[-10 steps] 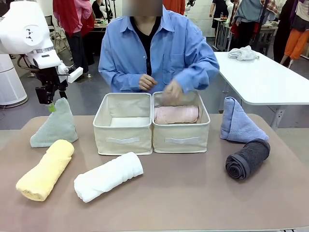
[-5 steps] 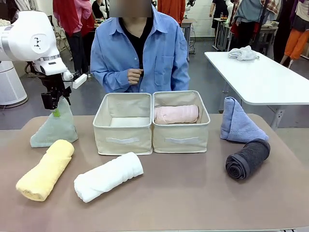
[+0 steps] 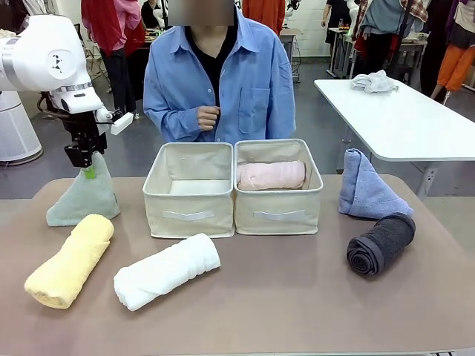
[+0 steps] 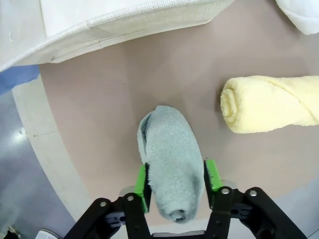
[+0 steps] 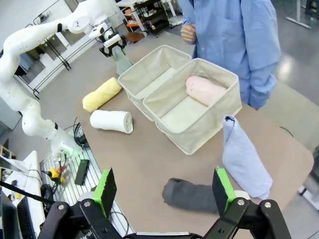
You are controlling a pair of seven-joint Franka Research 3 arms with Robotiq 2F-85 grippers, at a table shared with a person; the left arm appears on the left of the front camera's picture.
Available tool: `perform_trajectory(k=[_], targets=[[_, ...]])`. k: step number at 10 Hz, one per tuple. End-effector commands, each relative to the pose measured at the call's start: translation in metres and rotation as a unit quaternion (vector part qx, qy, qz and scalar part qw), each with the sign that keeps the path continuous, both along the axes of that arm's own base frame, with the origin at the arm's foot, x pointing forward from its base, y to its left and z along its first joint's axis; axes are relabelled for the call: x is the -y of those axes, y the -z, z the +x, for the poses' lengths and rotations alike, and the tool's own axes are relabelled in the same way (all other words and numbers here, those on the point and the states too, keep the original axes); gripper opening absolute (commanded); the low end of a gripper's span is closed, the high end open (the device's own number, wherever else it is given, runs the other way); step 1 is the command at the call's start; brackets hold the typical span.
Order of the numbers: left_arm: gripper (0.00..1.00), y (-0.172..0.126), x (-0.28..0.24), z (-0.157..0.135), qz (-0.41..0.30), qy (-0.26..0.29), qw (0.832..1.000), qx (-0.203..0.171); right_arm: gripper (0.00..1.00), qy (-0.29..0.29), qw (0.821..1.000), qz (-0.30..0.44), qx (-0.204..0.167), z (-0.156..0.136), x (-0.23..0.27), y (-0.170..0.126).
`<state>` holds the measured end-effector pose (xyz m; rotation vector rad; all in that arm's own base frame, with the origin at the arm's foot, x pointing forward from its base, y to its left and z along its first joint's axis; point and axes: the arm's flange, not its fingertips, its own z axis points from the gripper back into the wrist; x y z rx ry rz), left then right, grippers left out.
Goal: Sort the towels based on their folding style.
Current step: Pick up one triangle-folded towel and place it in the left Fabric basket.
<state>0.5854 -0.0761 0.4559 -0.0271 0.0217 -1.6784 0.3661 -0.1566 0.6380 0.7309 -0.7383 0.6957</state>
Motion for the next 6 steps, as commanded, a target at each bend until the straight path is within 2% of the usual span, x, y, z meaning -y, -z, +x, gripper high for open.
perform_trajectory(k=[1, 3, 6], targets=[[0.19, -0.001, -0.001, 0.006, -0.006, -0.010, 1.000, -0.014, 1.00, -0.002, 1.000, 0.006, 0.003, 0.000, 0.000, 0.001], [0.00, -0.001, -0.001, 0.006, -0.010, -0.010, 1.000, -0.018, 1.00, -0.002, 1.000, 0.006, 0.003, 0.000, 0.000, 0.001], [0.00, -0.013, -0.004, 0.001, -0.021, -0.005, 1.000, -0.022, 1.00, -0.002, 1.000, 0.006, 0.003, 0.000, 0.000, 0.001]])
